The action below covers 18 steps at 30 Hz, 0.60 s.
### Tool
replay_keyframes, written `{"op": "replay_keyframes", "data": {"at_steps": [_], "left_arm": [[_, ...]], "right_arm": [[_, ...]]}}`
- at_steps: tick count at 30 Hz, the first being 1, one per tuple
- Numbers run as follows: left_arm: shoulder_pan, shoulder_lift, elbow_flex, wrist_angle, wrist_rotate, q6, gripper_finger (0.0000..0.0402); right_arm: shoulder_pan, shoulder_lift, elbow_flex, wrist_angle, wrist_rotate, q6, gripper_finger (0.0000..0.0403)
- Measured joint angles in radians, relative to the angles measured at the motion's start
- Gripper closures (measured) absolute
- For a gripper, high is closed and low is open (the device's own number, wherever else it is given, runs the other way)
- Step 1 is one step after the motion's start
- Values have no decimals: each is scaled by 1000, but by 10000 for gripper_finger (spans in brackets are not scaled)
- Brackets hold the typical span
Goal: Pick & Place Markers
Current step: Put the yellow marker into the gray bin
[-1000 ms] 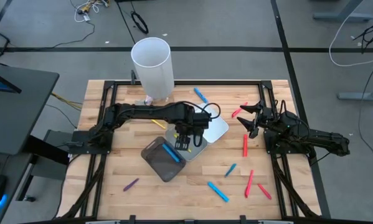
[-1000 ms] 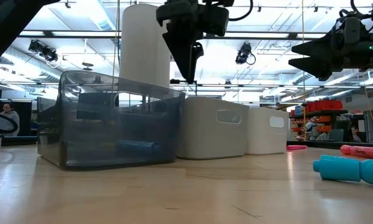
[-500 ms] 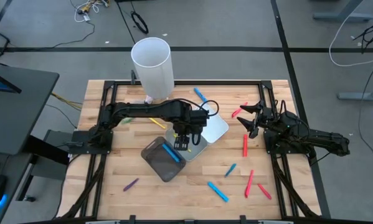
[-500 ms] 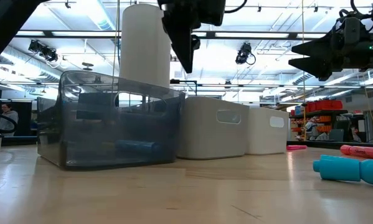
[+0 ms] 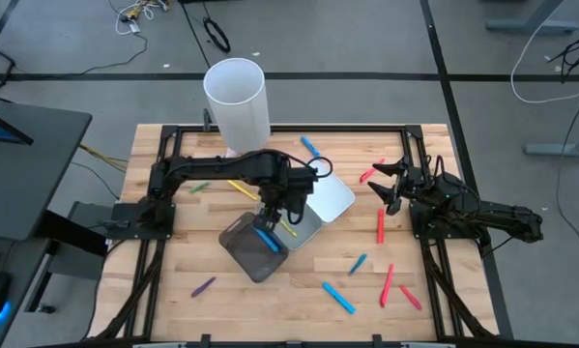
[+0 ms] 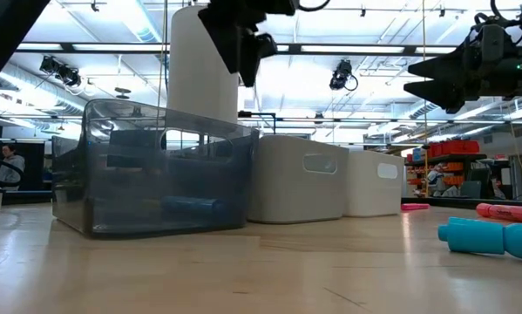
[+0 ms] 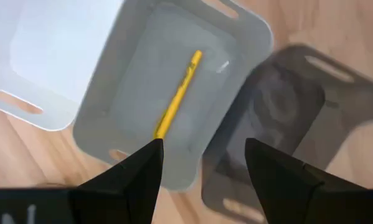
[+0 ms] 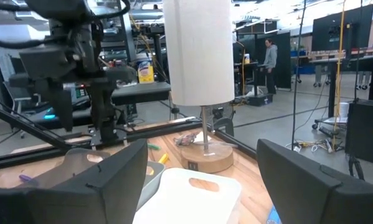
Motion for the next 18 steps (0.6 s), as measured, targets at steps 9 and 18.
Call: {"op": "replay_keyframes", "data": {"at_steps": [9,18], "left_arm": [[42,-65,0,-73,8,173,168],[76,-139,0,-123,15,261,168]], "right_arm": [[0,0,0,1,0,0,101],[0,0,0,1,0,0,101]]}}
